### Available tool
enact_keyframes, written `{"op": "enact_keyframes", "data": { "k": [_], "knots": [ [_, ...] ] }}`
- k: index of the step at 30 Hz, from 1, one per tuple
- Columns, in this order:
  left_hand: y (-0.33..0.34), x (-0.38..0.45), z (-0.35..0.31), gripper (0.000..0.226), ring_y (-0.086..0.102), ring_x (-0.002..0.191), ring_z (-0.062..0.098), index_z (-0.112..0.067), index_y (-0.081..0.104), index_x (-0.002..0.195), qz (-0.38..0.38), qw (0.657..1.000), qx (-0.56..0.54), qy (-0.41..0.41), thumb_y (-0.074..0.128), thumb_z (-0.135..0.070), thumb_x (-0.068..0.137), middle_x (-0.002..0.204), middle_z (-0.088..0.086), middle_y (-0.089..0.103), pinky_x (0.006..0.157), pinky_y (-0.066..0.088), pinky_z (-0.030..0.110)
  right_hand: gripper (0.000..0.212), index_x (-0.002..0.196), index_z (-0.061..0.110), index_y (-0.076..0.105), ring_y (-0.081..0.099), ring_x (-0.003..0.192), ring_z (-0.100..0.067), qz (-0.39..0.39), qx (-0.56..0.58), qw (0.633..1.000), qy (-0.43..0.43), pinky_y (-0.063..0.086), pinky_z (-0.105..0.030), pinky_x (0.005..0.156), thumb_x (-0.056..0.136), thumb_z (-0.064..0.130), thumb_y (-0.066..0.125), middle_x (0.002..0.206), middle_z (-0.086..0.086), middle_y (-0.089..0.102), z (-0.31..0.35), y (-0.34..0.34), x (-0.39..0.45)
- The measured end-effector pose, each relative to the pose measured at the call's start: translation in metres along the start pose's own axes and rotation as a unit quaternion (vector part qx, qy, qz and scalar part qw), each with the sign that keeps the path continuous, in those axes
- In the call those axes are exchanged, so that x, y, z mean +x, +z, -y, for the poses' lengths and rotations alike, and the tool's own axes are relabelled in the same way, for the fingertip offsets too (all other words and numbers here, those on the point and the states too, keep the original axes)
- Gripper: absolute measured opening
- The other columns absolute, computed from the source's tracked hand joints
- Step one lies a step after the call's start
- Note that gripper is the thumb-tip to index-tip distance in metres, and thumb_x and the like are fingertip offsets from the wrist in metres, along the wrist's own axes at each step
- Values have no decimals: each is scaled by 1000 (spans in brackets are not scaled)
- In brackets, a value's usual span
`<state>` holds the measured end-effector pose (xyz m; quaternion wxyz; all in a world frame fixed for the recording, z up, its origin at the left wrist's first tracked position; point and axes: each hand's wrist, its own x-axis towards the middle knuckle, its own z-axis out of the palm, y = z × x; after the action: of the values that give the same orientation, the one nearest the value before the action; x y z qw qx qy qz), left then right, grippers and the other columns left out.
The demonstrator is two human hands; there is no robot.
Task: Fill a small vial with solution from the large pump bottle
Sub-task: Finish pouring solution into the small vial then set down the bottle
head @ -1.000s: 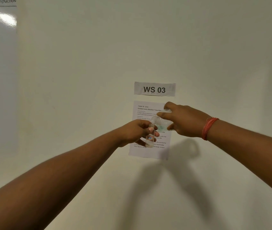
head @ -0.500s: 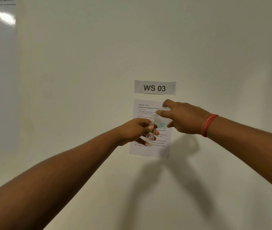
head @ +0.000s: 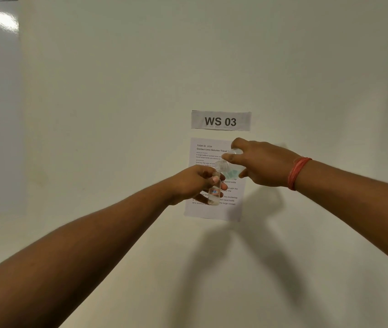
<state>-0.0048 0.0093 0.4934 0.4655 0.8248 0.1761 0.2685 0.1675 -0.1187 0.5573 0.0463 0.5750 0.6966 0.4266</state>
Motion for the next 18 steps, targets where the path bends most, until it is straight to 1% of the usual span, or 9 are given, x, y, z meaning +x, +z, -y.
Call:
{"op": "enact_keyframes", "data": {
  "k": [5,10,15,18],
  "knots": [
    [1,0,0,20,73,107,24,-14,64,119,1,1000,-4,0,49,-19,107,117,7,74,91,60,49,64,149,23,36,62,99,-24,2,-6,1000,-4,56,-33,80,91,13,62,141,-7,39,0,0,0],
    [1,0,1,23,73,107,23,-12,63,123,-1,1000,3,-2,49,-19,107,118,6,74,90,61,46,64,149,23,36,61,102,-26,0,-12,1000,-8,56,-34,80,91,14,62,142,-8,39,-1,2,1],
    [2,0,0,22,73,107,23,-14,63,122,-1,1000,8,-4,49,-19,107,119,5,73,89,61,44,64,147,23,38,61,100,-26,-1,-10,1000,-9,56,-34,79,89,12,64,140,-8,41,-1,5,1],
    [2,1,1,22,72,108,24,-12,62,123,0,1000,0,-4,49,-19,107,118,6,74,88,62,43,65,147,23,39,61,99,-27,-4,-7,1000,-8,56,-35,78,88,11,64,139,-8,41,-3,8,1]
  ]
}}
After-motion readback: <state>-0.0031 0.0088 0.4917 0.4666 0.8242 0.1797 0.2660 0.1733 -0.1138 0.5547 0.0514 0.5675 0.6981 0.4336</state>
